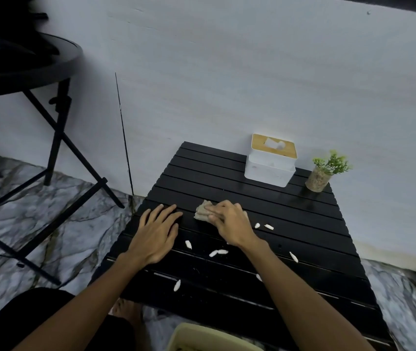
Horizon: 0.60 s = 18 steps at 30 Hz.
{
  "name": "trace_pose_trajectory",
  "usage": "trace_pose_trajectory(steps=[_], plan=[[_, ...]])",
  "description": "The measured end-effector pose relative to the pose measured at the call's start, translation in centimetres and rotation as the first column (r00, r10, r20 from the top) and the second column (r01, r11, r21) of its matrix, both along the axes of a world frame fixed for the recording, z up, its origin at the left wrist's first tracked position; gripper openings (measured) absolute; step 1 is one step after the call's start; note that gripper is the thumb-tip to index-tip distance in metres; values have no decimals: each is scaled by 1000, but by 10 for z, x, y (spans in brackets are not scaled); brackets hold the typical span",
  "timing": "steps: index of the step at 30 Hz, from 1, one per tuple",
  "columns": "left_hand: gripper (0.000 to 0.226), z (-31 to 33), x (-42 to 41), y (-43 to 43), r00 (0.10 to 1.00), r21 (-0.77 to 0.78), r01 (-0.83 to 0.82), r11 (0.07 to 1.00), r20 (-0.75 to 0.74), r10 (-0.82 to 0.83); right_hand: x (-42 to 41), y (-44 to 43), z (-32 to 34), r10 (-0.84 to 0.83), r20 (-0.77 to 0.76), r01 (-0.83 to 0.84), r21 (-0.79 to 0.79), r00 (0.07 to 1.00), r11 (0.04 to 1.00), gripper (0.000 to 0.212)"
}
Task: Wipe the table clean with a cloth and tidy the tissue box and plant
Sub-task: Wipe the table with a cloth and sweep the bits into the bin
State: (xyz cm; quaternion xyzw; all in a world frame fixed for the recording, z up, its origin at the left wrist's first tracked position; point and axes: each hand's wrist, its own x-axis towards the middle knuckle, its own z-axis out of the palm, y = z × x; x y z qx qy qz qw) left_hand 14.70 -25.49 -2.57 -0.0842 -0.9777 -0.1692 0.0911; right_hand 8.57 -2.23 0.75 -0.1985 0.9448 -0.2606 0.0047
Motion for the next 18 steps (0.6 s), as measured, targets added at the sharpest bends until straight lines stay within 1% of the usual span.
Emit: trace_pose_trajectory(steps=[1, 3, 5, 6, 9, 11, 12, 14, 16, 18], plan=[[61, -1, 0, -1, 1000, -6, 1, 1000, 5, -1, 4, -3, -3, 2, -19, -2, 33, 1000, 999, 35], [62, -2, 1, -2, 1000, -11, 4, 1000, 16, -4, 13, -1, -6, 48, -66, -45, 44, 997, 998, 38], [63, -3, 2, -1, 1000, -11, 7, 1000, 17, -6, 17, 6, -8, 112, -83, -109, 49, 990, 993, 42], [64, -2, 2, -1, 1000, -8, 4, 1000, 13, -4, 17, 9, -8, 128, -89, -122, 78, 988, 990, 44], [64, -1, 3, 0, 1000, 0, 3, 1000, 14, -3, 15, 7, -8, 116, -136, -88, 198, 984, 976, 56], [64, -1, 4, 0, 1000, 4, 6, 1000, 14, -6, 13, 2, -10, 113, -169, -74, 221, 979, 972, 58], [64, 0, 4, -1, 1000, 13, 5, 1000, 10, -5, 11, 0, -10, 121, -175, -83, 212, 977, 974, 55], [64, 0, 5, -1, 1000, 22, 4, 1000, 5, -4, 8, 0, -10, 143, -158, -121, 145, 977, 982, 47], [64, 0, 5, -2, 1000, 17, 4, 1000, 0, -4, 5, 6, -2, 134, -117, -134, 10, 984, 991, 41], [63, -1, 4, -2, 1000, 17, 4, 1000, -5, -3, 0, 21, 11, 48, -113, -66, -156, 992, 986, 37]])
